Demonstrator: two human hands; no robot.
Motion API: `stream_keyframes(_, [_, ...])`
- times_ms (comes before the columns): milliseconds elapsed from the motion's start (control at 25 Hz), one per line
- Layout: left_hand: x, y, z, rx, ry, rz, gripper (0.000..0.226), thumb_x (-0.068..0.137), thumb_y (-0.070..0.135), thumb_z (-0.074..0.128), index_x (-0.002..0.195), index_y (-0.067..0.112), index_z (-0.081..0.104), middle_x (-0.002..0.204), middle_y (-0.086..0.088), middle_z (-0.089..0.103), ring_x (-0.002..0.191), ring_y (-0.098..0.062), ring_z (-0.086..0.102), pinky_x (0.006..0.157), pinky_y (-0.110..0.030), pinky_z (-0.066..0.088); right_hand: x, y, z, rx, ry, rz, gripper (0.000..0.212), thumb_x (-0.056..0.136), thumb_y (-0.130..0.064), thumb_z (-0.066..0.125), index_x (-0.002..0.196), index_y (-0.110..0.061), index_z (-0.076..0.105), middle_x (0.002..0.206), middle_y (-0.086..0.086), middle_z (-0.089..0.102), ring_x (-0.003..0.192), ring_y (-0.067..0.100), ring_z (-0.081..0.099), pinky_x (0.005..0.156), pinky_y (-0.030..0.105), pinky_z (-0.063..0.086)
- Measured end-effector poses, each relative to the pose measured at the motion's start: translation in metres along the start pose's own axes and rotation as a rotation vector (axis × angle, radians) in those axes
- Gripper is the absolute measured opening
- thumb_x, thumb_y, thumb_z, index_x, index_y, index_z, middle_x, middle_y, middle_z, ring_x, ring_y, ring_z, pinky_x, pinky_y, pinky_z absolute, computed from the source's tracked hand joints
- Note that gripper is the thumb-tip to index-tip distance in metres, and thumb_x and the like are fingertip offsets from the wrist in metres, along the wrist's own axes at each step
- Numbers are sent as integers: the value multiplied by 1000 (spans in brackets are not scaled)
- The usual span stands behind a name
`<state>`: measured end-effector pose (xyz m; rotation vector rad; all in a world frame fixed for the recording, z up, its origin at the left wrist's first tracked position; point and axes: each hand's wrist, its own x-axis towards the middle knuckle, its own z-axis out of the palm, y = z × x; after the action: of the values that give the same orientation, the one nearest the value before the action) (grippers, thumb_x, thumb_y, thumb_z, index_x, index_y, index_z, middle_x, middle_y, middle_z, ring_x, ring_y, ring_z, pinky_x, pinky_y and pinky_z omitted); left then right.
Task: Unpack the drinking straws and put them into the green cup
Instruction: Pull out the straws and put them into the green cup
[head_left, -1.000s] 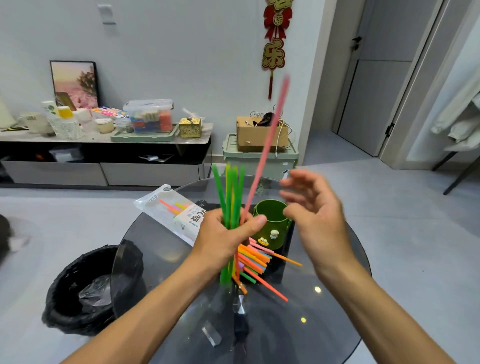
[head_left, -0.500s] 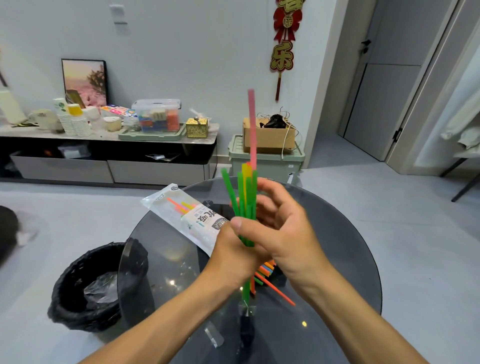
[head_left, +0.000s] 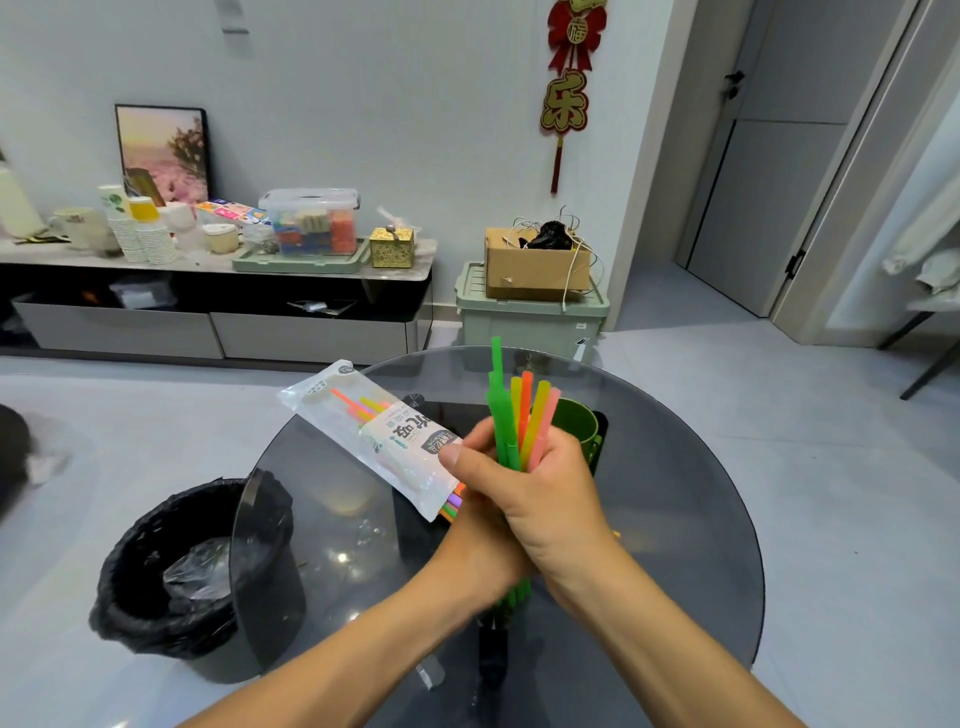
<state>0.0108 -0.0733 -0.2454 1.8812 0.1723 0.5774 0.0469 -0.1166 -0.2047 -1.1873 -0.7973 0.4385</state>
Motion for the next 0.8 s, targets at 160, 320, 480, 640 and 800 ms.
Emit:
stream_keyframes(160, [-4,-11,5,-11,216,-32,12,67,10,59,77,9,66,72,1,62,71,-8,53,59,-11,46,6,-7,-2,7,134,98,54,75,-41,81,47,-17,41,41,-2,33,38,10,28,43,22,28])
stream_keyframes(320, [1,-5,2,-135,93,-110,27,61,15,83,80,21,66,71,7,69,67,-7,62,66,-25,53,35,-45,-32,200,125,84,49,83,-31,76,55,-22,36,39,-2,28,29,13,24,36,19,23])
stream_keyframes(480, [-1,-10,11,-162,34,-70,33,58,12,81,77,30,62,72,13,68,70,2,62,65,-20,53,7,-38,-32,144,31,135,43,71,-18,80,55,-11,40,43,6,29,39,18,27,43,28,23])
stream_keyframes(640, [-1,-12,19,-94,106,-140,17,61,10,68,72,19,58,66,8,65,67,-4,60,63,-24,51,-2,-33,-24,136,9,91,42,70,-12,78,57,1,41,46,9,31,43,25,27,47,34,26])
stream_keyframes(800, [-1,-11,21,-70,103,-109,15,71,9,54,67,22,47,62,22,59,60,8,50,64,-14,46,-8,-18,-21,-10,76,101,45,68,-24,78,48,-17,38,43,2,24,38,18,19,44,31,16])
